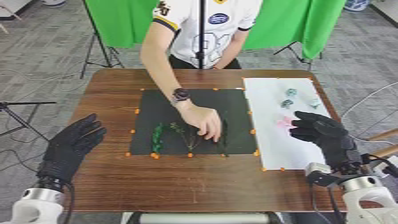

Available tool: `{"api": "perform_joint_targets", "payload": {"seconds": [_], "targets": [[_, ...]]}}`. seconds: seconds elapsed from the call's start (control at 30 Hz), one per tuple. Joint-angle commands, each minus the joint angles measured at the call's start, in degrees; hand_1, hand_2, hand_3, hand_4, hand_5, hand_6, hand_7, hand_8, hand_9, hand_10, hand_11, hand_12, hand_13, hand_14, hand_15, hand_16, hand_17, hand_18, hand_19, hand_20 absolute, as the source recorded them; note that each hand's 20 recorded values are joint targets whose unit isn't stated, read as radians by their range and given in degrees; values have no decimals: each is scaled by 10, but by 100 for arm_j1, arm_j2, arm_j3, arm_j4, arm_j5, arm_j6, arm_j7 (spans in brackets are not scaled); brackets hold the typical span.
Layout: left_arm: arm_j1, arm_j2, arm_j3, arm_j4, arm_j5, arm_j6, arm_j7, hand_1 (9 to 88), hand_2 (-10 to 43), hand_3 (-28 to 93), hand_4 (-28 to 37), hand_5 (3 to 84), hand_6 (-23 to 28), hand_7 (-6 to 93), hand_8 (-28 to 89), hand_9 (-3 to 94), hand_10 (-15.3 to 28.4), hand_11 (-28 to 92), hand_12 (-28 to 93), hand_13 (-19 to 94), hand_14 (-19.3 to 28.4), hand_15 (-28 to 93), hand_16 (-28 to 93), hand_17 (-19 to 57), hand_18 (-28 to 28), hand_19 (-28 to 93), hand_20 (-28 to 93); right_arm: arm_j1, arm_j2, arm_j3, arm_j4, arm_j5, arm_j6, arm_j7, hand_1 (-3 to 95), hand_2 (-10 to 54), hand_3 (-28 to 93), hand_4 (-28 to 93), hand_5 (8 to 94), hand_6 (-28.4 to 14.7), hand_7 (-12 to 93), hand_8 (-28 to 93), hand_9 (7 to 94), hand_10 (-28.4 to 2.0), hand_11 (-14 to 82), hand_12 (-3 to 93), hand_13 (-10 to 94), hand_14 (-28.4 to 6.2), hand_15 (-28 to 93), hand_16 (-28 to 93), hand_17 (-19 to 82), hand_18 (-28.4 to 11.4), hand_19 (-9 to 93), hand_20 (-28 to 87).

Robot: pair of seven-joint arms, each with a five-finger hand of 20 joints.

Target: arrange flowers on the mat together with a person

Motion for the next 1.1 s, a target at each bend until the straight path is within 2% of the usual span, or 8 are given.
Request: {"api": "perform_joint_targets", "payload": {"seconds": [0.03,0.1,0.27,0.73,0.97,1.1], "targets": [[78,-30,14,28,-7,-39,-36,284,18,728,-196,410,62,181,-91,340,141,276,125,274,160,376,-19,-71,206,481,97,-46,-32,40,18,-40,-78,0,146,75,904,-190,487,-49,217,-99,477,-164,207,249,409,-140,386,232,131,-230,526,305],[107,-37,-1,16,-5,-16,-44,284,18,729,-196,410,62,181,-91,341,142,277,126,274,160,376,-19,-71,206,481,97,-39,-37,41,17,-47,-75,-5,147,79,906,-188,486,-48,218,-99,477,-164,207,248,410,-140,386,232,131,-230,526,304],[30,-23,26,34,18,-70,-42,284,17,729,-195,410,62,181,-91,341,142,277,125,274,160,376,-18,-71,206,481,98,-62,-65,90,12,-31,-87,-12,151,81,906,-186,486,-47,221,-99,478,-163,209,249,410,-138,386,232,131,-230,526,304],[124,-49,-30,-14,17,-36,-16,285,16,728,-194,409,61,184,-92,341,141,277,126,274,160,376,-19,-70,206,481,97,-28,-93,93,25,-65,-144,24,147,76,899,-194,486,-46,222,-101,478,-163,209,248,411,-138,386,233,131,-229,526,304],[79,-54,-23,7,27,-60,-38,286,15,727,-194,409,61,182,-91,342,142,277,125,274,160,377,-18,-70,205,481,98,-25,-96,96,25,-66,-137,10,147,76,897,-196,485,-46,223,-101,479,-164,209,248,411,-138,387,233,131,-229,527,304],[104,-52,-28,1,16,-47,-22,285,15,728,-193,409,62,182,-91,341,142,277,126,274,160,376,-18,-70,206,481,98,-5,-8,28,31,-143,32,-96,148,74,897,-196,486,-47,222,-101,480,-163,211,248,411,-137,386,233,132,-229,527,304]]}}
